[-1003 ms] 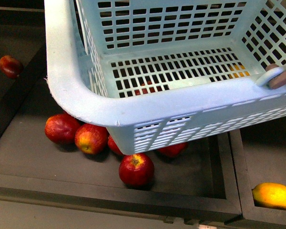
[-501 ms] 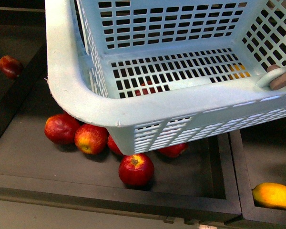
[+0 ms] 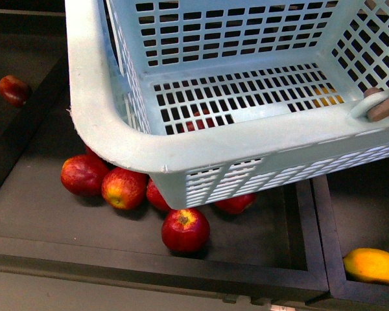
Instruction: Pick lemon and mango into basket
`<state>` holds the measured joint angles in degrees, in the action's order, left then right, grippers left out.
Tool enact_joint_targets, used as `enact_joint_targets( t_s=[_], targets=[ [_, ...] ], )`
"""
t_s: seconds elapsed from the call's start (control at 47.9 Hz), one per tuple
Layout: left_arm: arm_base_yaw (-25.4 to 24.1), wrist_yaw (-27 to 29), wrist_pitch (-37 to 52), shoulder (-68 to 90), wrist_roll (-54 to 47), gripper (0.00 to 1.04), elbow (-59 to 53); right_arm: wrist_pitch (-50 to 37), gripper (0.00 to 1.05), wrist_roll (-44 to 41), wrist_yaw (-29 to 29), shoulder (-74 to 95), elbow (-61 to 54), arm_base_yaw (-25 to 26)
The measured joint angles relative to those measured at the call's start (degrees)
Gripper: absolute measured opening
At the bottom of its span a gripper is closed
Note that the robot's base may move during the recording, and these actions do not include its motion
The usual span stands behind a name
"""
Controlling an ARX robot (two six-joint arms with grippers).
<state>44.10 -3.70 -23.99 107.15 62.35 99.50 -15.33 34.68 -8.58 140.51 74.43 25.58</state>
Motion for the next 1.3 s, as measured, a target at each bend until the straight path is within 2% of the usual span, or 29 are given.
enact_joint_targets(
  t_s=[0.439, 0.648, 0.836, 1.086, 1.212, 1.295],
  targets=[
    [0.00, -0.02, 0.00, 0.00, 0.02, 0.05, 0.00, 3.37, 0.95, 0.07, -2.78, 8.15, 8.00, -0.79],
    [0.00, 0.00, 0.00, 0.00, 0.00, 0.05, 0.00, 2.95, 0.66, -0.63, -3.10, 8.72, 7.74, -0.79],
    [0.00, 0.04, 0.00, 0.00, 0.00, 0.05, 0.00, 0.61, 0.63, -2.67, -3.34, 6.23, 2.86, 0.17],
    [0.00, -0.02, 0.00, 0.00, 0.02, 0.05, 0.00, -6.45, 0.62, -11.04, 4.07, -12.39, -14.53, 3.15],
    [0.00, 0.00, 0.00, 0.00, 0.00, 0.05, 0.00, -6.12, 0.62, -15.21, 8.92, -25.09, -22.38, 3.89],
    [-0.02, 0.04, 0.00, 0.00, 0.00, 0.05, 0.00, -2.97, 0.62, -18.23, 13.09, -37.42, -28.28, 4.37]
  ],
)
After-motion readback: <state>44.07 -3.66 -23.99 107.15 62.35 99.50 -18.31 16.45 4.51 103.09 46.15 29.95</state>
